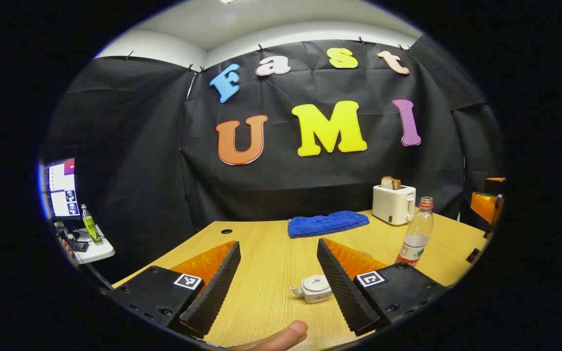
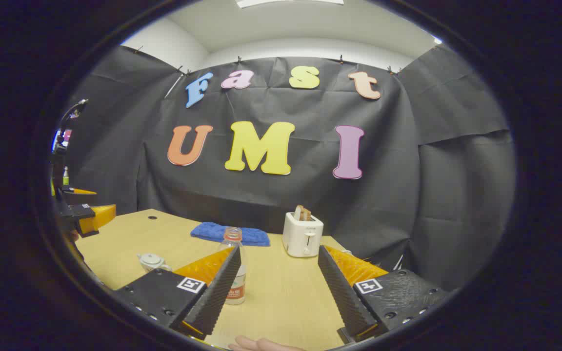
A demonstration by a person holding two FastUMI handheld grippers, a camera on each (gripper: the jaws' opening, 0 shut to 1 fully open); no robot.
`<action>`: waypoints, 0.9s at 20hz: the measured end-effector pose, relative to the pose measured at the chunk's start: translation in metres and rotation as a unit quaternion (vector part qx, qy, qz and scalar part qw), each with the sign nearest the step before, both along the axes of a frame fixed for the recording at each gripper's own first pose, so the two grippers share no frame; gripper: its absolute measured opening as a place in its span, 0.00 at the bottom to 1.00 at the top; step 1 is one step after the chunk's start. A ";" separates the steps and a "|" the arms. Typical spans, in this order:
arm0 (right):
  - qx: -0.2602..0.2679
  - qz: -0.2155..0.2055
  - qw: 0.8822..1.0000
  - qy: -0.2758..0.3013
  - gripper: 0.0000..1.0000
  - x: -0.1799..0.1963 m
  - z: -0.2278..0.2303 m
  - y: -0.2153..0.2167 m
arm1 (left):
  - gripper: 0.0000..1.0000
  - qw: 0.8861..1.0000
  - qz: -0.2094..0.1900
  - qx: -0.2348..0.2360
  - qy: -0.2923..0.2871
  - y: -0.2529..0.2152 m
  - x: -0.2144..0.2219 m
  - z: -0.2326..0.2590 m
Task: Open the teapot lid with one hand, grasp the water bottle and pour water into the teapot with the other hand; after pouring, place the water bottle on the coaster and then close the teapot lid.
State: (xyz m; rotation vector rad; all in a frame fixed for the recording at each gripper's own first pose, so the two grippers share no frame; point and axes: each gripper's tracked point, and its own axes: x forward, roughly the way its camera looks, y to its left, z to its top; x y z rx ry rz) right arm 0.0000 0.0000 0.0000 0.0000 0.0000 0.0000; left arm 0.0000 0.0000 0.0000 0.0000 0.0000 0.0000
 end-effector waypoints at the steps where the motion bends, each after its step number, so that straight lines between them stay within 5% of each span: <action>1: 0.000 -0.001 1.000 -0.004 0.97 0.000 0.001 0.000 | 0.99 1.000 -0.004 0.001 0.000 -0.004 0.002 -0.002; 10: -0.001 -0.016 1.000 -0.006 0.97 0.002 0.003 -0.004 | 0.99 1.000 -0.005 0.019 0.001 -0.015 0.007 -0.011; 18: 0.002 -0.015 1.000 0.000 0.97 0.004 0.002 -0.004 | 0.99 0.999 -0.028 -0.010 -0.017 -0.030 0.031 -0.018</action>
